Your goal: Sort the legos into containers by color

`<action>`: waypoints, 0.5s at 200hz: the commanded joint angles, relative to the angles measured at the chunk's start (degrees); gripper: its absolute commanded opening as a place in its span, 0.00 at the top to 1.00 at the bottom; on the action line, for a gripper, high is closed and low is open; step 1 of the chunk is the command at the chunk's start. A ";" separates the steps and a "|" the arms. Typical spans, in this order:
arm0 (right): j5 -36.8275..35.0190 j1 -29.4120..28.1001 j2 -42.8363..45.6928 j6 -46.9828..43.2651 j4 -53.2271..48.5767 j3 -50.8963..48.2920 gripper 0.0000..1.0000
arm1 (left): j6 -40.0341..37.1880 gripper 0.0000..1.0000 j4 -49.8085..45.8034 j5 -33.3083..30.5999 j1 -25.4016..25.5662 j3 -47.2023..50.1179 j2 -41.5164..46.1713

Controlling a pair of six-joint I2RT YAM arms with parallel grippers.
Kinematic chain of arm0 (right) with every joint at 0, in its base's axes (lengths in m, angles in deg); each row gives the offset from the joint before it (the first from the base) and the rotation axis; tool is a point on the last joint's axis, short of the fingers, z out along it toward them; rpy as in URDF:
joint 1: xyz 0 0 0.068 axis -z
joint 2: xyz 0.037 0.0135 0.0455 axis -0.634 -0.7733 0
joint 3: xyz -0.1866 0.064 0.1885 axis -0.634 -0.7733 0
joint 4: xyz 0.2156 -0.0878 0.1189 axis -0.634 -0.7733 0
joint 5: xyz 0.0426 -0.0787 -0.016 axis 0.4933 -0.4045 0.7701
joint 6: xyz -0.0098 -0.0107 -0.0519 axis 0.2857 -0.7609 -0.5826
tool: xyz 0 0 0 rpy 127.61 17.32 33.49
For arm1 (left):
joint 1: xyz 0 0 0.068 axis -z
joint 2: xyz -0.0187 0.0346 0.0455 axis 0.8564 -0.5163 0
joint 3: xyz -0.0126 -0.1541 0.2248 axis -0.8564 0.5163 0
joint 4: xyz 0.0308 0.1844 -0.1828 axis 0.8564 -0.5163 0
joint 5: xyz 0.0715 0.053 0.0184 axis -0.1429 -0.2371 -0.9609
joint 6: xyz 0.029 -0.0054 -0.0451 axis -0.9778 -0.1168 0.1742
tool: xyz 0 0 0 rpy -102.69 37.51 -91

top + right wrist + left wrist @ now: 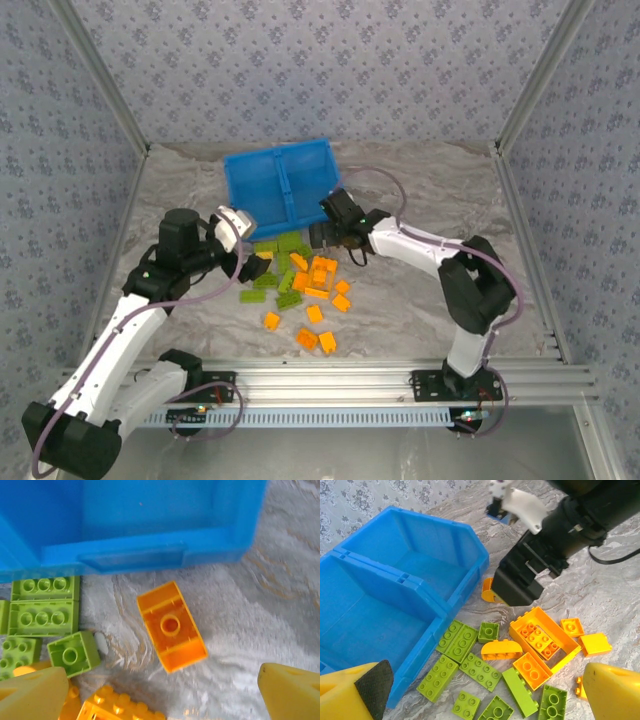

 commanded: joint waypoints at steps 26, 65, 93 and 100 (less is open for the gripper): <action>3.15 1.95 -10.29 -11.28 -4.06 7.41 0.11 | -0.08 0.01 1.08 0.75 0.36 -0.24 0.13; 2.29 2.04 -12.94 -11.41 -3.68 8.89 0.44 | -0.56 0.01 0.82 0.24 0.36 0.23 0.15; 2.83 1.78 -11.09 -10.59 -3.59 7.28 0.63 | -0.59 0.01 0.89 0.52 0.36 0.23 -0.04; 2.84 1.61 -10.04 -10.26 -3.93 6.55 0.67 | -0.59 0.01 0.89 0.60 0.36 0.23 -0.08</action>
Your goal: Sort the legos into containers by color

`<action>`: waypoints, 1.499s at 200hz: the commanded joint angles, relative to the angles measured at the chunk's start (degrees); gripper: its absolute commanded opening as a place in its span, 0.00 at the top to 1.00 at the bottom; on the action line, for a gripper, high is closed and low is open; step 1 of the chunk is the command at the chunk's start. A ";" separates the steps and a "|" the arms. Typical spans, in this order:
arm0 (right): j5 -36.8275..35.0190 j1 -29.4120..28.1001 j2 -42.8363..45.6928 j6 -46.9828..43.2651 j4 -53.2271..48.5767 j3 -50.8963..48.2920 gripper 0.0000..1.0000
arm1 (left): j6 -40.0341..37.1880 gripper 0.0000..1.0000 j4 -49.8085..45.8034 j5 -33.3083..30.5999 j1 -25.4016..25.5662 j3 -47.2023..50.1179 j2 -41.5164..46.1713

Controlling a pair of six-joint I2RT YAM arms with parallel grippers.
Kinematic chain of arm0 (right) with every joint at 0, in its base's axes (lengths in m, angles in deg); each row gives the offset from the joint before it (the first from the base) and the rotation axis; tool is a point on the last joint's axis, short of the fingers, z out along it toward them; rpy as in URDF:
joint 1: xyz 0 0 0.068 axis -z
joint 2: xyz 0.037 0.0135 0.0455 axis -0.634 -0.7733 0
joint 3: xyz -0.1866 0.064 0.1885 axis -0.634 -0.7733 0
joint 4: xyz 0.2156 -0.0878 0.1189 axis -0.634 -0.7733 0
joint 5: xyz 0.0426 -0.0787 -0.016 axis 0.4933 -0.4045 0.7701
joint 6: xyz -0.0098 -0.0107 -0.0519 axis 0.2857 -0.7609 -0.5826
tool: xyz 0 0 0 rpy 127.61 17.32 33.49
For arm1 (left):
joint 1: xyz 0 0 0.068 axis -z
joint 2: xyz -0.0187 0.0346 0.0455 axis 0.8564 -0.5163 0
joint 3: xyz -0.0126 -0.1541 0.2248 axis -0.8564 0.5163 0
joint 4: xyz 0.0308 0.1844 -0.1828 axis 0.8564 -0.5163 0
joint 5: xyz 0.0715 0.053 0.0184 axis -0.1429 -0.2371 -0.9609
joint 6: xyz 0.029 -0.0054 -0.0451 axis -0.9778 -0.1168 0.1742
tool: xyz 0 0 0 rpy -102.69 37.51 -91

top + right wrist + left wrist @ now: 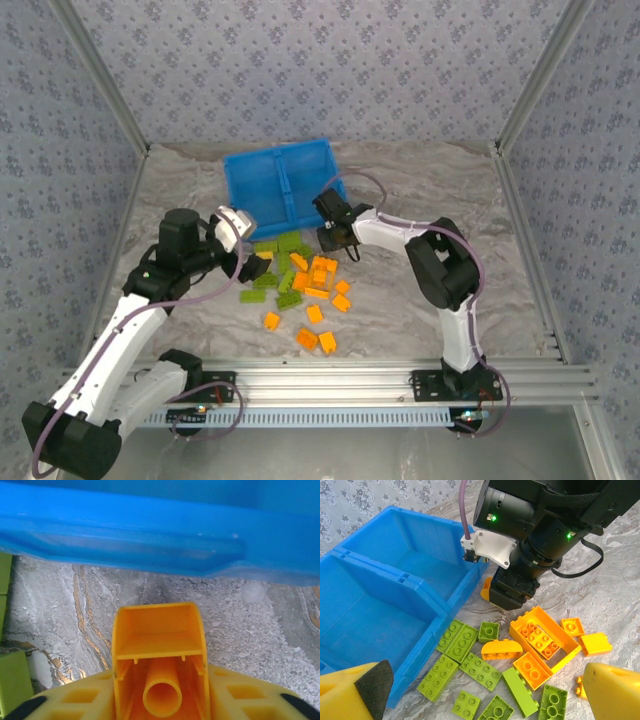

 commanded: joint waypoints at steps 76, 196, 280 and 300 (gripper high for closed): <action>-2.78 -3.87 18.04 2.36 -0.91 0.10 0.71 | 0.23 0.01 5.09 5.95 0.37 1.77 2.24; 2.26 4.05 -23.85 2.63 -13.51 48.42 0.67 | -2.13 0.01 6.03 7.26 0.45 4.29 4.02; 3.45 4.95 -18.28 4.71 -19.01 54.57 0.46 | -2.13 0.01 5.85 7.58 0.52 4.08 3.20; 1.45 4.19 -9.18 5.47 -19.04 46.36 0.46 | -2.43 0.01 5.48 7.52 0.45 3.95 3.39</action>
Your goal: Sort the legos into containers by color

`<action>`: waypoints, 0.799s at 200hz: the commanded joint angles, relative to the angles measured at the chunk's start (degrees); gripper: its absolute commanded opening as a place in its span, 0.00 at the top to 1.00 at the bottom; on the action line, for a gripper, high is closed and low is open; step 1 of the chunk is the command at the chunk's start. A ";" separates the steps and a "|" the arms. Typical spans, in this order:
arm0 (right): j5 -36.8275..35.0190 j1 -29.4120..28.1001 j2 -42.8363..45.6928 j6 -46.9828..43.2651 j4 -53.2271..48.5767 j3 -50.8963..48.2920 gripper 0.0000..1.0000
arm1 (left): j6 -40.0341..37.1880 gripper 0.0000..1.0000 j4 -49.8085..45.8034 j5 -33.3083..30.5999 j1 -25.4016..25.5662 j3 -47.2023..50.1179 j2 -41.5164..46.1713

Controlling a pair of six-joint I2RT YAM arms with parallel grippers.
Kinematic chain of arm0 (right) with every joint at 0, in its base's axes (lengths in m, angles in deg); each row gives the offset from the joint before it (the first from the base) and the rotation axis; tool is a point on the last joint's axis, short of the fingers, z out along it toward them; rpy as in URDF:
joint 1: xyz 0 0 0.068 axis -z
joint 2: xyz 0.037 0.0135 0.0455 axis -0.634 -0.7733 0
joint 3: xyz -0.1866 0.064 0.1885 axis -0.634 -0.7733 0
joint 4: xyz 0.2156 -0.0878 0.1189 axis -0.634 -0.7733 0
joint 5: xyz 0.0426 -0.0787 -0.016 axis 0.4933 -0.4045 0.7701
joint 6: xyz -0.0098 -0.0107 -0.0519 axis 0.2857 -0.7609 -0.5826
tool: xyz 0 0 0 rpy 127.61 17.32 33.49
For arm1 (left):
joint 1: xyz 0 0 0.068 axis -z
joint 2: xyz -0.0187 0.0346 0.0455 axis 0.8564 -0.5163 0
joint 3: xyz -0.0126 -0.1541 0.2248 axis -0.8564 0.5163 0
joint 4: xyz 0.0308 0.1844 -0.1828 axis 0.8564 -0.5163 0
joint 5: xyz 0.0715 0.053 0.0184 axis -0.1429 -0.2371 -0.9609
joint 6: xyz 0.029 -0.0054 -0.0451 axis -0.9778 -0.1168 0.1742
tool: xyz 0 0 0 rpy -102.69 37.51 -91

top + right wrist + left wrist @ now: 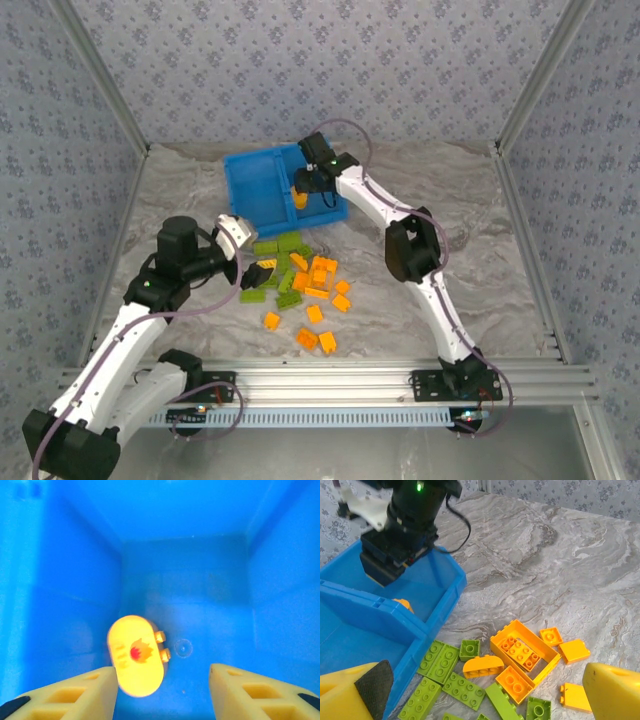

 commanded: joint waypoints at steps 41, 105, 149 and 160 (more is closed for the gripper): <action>-5.64 -6.27 38.62 9.36 8.96 -42.55 0.43 | -2.38 0.01 -0.98 -0.04 0.45 -0.75 0.27; -7.37 -15.66 47.58 27.75 8.09 -66.17 0.43 | -2.02 0.01 -0.70 2.02 0.47 -1.43 -1.82; -8.99 -15.77 39.10 29.01 8.46 -65.55 0.50 | -2.57 0.01 -1.33 0.90 0.52 -1.17 -1.12; -8.90 -15.66 37.30 28.67 9.16 -65.13 0.54 | -2.72 0.01 -1.34 0.45 0.55 -1.02 -0.92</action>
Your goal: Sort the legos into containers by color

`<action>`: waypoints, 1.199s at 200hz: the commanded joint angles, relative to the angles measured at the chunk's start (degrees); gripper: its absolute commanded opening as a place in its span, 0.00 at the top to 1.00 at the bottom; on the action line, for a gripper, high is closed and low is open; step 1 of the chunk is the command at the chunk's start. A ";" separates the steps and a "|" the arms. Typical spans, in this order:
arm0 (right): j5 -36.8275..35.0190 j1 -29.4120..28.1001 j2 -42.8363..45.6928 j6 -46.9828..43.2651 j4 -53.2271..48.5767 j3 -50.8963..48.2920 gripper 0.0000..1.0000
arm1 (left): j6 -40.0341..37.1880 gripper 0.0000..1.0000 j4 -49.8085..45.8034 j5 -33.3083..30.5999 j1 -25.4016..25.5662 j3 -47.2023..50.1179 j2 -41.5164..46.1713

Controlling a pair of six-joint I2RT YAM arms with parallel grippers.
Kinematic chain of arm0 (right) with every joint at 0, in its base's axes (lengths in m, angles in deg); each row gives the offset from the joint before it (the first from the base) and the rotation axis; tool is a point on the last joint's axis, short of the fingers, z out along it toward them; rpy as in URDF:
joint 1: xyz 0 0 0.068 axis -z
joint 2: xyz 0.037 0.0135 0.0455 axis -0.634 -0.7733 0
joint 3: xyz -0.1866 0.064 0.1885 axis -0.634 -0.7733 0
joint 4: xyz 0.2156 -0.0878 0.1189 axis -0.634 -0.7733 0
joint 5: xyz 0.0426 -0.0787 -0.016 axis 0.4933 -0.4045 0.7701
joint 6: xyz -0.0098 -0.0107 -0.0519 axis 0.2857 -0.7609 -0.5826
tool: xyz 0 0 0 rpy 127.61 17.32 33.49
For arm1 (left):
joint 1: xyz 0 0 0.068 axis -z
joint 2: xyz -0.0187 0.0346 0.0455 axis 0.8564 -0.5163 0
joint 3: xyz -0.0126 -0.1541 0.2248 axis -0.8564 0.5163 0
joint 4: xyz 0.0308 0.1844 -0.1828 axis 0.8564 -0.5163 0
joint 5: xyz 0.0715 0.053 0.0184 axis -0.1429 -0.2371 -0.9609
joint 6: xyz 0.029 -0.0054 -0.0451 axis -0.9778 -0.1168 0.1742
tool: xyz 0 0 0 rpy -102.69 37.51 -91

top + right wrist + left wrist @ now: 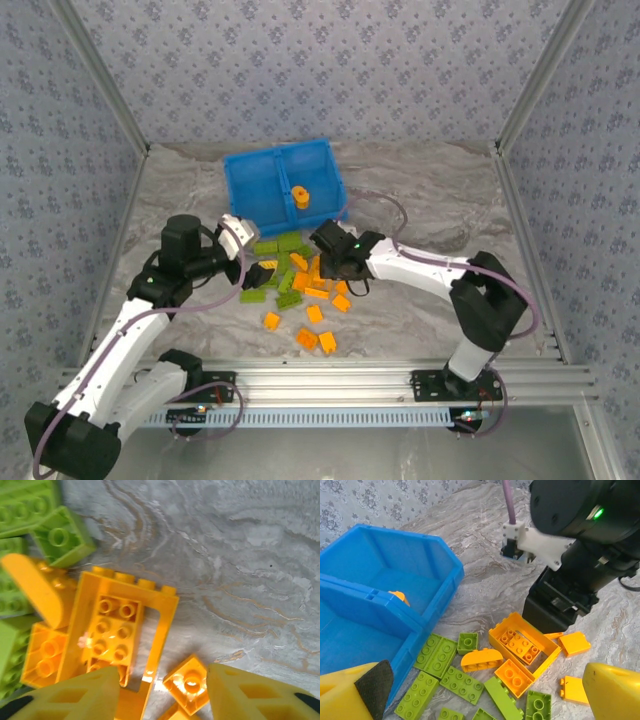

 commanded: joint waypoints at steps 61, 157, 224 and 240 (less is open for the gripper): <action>-2.73 0.64 -8.23 2.83 2.59 1.90 0.77 | -1.79 0.01 -0.72 0.48 0.49 -1.26 0.35; -5.27 0.55 0.04 1.22 -1.01 2.31 1.00 | -1.61 0.01 -0.76 0.40 0.56 -1.34 0.02; -13.86 1.57 3.16 -10.12 -2.73 15.00 1.00 | -1.51 0.01 -0.42 0.50 0.54 -1.39 -0.12; -16.27 3.18 -0.63 -17.55 -2.14 21.66 1.00 | -1.51 0.01 -0.40 0.92 0.54 -1.41 -0.10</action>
